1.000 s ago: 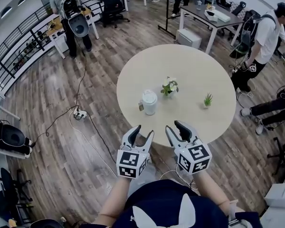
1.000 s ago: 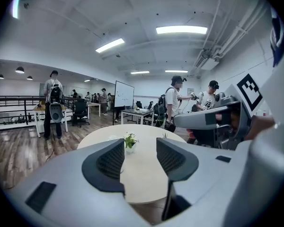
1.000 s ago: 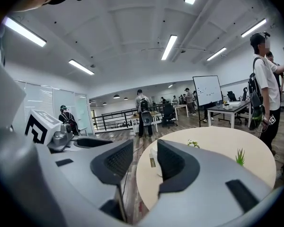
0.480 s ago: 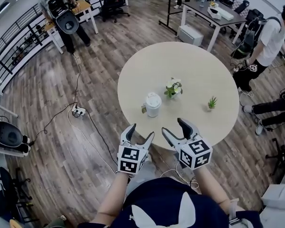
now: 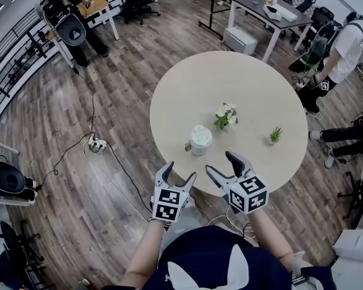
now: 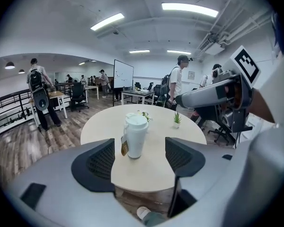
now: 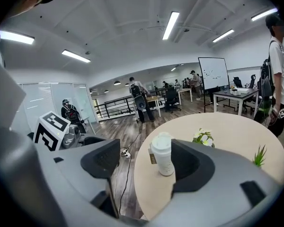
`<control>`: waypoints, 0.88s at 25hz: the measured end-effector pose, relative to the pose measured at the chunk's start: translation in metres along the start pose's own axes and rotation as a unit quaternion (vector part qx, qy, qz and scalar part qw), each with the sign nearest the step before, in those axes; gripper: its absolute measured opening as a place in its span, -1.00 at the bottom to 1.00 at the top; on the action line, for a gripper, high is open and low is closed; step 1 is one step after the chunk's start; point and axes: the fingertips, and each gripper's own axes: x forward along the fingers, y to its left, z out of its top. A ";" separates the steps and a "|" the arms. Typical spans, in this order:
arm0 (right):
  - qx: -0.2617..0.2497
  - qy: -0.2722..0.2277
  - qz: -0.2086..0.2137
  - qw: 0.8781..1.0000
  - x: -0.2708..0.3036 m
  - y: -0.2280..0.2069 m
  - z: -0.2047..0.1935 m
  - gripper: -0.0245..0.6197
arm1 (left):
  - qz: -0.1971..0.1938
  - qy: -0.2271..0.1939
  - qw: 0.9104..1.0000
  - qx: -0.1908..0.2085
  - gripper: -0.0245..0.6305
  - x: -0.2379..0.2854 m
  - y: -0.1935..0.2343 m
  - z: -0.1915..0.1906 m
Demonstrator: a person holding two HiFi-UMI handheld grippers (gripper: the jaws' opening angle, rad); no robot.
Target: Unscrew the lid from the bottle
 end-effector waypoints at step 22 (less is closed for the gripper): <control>0.002 0.053 -0.024 0.998 0.055 -0.025 -0.014 0.28 | -0.060 0.064 0.994 0.063 0.06 0.074 0.019 -0.020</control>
